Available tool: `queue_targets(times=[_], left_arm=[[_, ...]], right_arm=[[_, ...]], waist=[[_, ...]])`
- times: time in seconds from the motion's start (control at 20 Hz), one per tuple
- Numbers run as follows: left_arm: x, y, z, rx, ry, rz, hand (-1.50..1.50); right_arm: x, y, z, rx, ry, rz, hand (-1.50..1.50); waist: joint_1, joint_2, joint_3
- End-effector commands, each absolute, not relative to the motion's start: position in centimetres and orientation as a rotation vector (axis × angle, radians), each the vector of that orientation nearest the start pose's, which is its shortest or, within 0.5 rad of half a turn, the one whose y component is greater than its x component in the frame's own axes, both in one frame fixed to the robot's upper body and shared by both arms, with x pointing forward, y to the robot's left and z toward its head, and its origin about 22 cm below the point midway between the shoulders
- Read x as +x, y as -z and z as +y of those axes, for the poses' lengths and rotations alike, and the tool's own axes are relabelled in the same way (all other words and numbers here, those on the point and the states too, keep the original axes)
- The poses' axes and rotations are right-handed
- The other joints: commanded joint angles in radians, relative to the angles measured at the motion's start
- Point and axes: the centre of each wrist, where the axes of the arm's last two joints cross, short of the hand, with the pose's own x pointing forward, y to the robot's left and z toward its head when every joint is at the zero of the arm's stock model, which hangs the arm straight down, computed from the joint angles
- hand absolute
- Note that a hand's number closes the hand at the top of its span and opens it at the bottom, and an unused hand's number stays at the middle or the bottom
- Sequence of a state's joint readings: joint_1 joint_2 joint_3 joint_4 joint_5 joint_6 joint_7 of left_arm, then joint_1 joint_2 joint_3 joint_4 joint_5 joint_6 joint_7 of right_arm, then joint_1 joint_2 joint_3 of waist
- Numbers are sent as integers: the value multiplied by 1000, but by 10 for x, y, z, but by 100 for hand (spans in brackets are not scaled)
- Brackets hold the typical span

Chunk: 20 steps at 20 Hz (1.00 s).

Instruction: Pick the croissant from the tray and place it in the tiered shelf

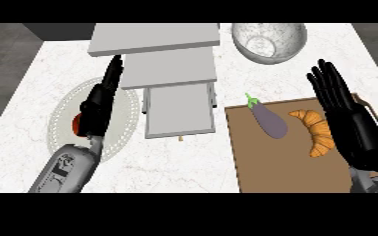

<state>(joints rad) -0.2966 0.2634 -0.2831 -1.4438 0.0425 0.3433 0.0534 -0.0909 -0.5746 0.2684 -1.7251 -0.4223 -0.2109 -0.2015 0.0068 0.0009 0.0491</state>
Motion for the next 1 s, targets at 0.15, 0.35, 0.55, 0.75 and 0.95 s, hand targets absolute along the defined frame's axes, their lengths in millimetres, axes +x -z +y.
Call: queue_targets(times=[0.15,0.35,0.55,0.75,0.95], left_arm=[[274,-3,260,221,43,-1356,0],[252,26,263,140,-31,-1172,0],[245,28,272,74,-17,-1130,0],[252,34,291,75,-32,-1104,0],[259,17,277,79,-27,-1124,0]], right_arm=[[254,-93,-379,-258,-179,-1907,150],[211,-71,-462,-730,-304,-1473,150],[200,-44,-508,-500,-95,-1524,-150],[202,-69,-541,-388,-289,-1556,-150],[207,-82,-548,-263,-477,-1525,-150]], waist=[[2,9,-46],[-2,30,-51],[20,10,-44],[10,8,-46],[11,3,-47]])
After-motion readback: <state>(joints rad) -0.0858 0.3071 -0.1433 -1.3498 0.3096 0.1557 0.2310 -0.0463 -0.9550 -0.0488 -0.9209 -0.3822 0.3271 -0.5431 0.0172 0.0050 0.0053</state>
